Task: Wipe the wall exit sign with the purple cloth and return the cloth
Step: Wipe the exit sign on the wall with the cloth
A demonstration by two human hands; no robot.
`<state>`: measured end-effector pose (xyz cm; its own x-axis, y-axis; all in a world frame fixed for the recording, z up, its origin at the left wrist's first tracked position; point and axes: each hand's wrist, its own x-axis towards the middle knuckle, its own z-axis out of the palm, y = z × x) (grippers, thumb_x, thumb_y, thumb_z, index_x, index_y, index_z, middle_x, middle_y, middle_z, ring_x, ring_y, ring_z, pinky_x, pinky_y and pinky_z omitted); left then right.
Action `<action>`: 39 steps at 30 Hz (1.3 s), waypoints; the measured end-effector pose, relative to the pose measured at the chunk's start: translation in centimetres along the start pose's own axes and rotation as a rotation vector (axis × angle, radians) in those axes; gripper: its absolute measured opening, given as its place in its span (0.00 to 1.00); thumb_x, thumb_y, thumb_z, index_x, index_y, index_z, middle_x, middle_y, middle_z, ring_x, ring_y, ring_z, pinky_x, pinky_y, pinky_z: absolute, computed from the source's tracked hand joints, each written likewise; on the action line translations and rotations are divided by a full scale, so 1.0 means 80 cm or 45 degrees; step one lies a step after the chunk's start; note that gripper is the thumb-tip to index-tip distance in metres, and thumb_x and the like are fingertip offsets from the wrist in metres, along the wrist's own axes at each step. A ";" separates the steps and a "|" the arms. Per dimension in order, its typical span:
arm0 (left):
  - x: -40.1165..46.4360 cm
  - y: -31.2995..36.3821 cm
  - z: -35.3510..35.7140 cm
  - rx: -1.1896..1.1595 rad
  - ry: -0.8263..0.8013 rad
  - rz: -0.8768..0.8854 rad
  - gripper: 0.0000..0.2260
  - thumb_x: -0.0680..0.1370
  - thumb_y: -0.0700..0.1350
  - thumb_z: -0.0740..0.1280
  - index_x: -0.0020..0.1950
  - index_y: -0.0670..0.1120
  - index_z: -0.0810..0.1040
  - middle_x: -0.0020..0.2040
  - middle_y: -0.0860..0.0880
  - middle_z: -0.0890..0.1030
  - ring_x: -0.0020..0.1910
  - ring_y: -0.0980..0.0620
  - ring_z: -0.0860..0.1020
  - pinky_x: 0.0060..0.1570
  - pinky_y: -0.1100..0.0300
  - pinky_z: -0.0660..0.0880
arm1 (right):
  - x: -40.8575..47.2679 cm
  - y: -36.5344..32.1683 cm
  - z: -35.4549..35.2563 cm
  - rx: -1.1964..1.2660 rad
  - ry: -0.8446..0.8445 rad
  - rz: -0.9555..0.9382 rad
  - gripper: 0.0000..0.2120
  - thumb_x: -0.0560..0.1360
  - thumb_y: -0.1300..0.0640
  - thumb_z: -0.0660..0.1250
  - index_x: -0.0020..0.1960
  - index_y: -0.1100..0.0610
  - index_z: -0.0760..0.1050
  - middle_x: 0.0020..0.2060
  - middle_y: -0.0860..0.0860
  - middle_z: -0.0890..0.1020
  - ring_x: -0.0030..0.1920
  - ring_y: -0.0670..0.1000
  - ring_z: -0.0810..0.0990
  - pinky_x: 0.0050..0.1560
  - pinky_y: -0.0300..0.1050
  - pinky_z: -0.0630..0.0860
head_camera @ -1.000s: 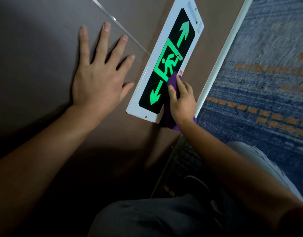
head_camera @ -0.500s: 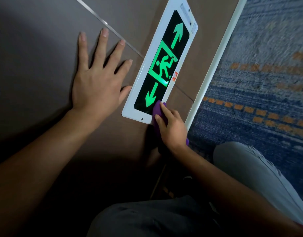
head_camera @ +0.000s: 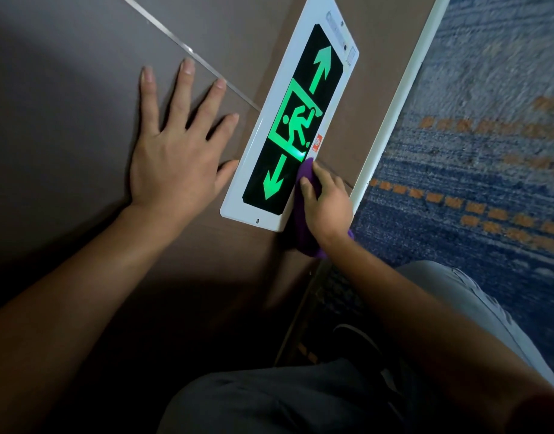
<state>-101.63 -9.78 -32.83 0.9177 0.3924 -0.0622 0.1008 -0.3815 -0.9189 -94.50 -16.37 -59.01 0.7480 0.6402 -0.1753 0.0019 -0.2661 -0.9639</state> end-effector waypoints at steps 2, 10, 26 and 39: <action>0.001 0.001 -0.001 -0.008 -0.006 -0.009 0.33 0.82 0.66 0.55 0.82 0.50 0.65 0.86 0.43 0.54 0.85 0.34 0.49 0.78 0.28 0.48 | -0.028 -0.001 0.008 0.010 -0.037 0.034 0.23 0.83 0.40 0.58 0.77 0.42 0.66 0.59 0.50 0.78 0.50 0.51 0.80 0.44 0.43 0.73; 0.008 0.015 -0.010 -0.050 -0.058 0.013 0.28 0.84 0.62 0.54 0.82 0.50 0.67 0.86 0.43 0.55 0.85 0.35 0.50 0.79 0.30 0.47 | -0.111 -0.010 0.023 -0.007 -0.175 0.119 0.25 0.83 0.37 0.55 0.78 0.40 0.61 0.59 0.50 0.75 0.48 0.55 0.81 0.46 0.48 0.78; 0.006 0.014 0.016 -0.071 0.080 0.006 0.29 0.83 0.63 0.55 0.79 0.49 0.69 0.85 0.43 0.57 0.84 0.34 0.51 0.79 0.30 0.50 | -0.126 -0.008 0.021 0.020 -0.235 0.218 0.26 0.82 0.39 0.59 0.77 0.48 0.68 0.61 0.51 0.78 0.56 0.53 0.81 0.52 0.47 0.74; 0.008 0.017 0.021 -0.126 0.122 -0.036 0.27 0.82 0.62 0.60 0.77 0.49 0.72 0.85 0.44 0.59 0.85 0.35 0.51 0.79 0.31 0.49 | -0.117 -0.044 0.012 0.028 -0.500 0.391 0.20 0.82 0.41 0.59 0.61 0.55 0.79 0.53 0.54 0.83 0.53 0.57 0.82 0.53 0.53 0.79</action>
<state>-101.54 -8.61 -34.76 0.9460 0.3240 0.0054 0.1605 -0.4542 -0.8763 -102.20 -20.72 -54.17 0.4057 0.7586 -0.5098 -0.1965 -0.4723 -0.8592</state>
